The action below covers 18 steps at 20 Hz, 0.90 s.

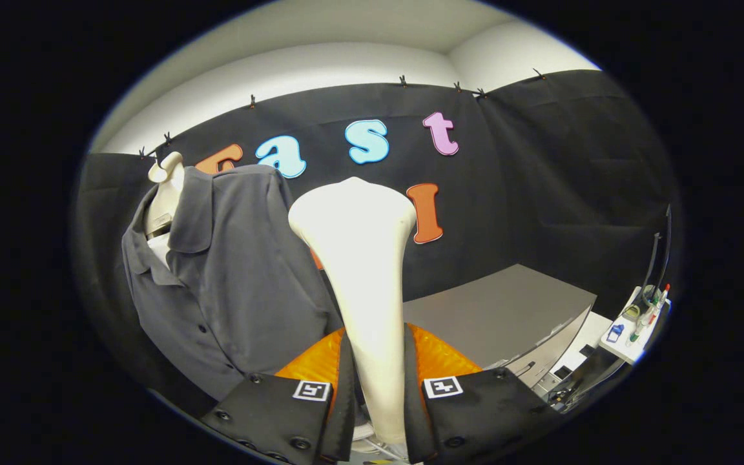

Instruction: Iron the clothes twice with a garment steamer, once on the left side and once on the right side.

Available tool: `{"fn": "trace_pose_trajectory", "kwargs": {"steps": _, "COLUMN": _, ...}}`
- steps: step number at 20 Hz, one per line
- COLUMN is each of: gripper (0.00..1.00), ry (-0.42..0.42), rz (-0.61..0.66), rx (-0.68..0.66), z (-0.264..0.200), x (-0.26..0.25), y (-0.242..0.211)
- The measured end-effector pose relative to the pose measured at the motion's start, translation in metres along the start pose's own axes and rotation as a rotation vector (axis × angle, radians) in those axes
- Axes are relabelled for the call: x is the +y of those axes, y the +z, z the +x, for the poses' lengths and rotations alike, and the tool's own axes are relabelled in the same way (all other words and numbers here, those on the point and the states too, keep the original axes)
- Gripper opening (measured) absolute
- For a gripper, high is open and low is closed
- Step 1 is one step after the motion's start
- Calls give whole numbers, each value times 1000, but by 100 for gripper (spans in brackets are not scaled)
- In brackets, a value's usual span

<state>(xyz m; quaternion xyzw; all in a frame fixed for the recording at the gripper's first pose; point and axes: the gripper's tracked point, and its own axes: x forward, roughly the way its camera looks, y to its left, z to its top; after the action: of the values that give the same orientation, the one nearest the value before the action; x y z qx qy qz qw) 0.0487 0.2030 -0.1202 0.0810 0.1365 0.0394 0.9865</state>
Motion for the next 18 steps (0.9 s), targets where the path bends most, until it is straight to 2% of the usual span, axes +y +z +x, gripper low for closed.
{"fn": "trace_pose_trajectory", "kwargs": {"steps": 3, "gripper": 39, "ry": -18, "rz": 2, "rx": -24, "z": -31, "x": 23, "y": -1}}
{"fn": "trace_pose_trajectory", "kwargs": {"steps": 9, "gripper": 39, "ry": -51, "rz": 2, "rx": -24, "z": -64, "x": 76, "y": -18}}
{"fn": "trace_pose_trajectory", "kwargs": {"steps": 15, "gripper": 39, "ry": -57, "rz": -27, "rx": 11, "z": -71, "x": 136, "y": -46}}
{"fn": "trace_pose_trajectory", "kwargs": {"steps": 18, "gripper": 39, "ry": -30, "rz": -44, "rx": 51, "z": -53, "x": 155, "y": -55}}
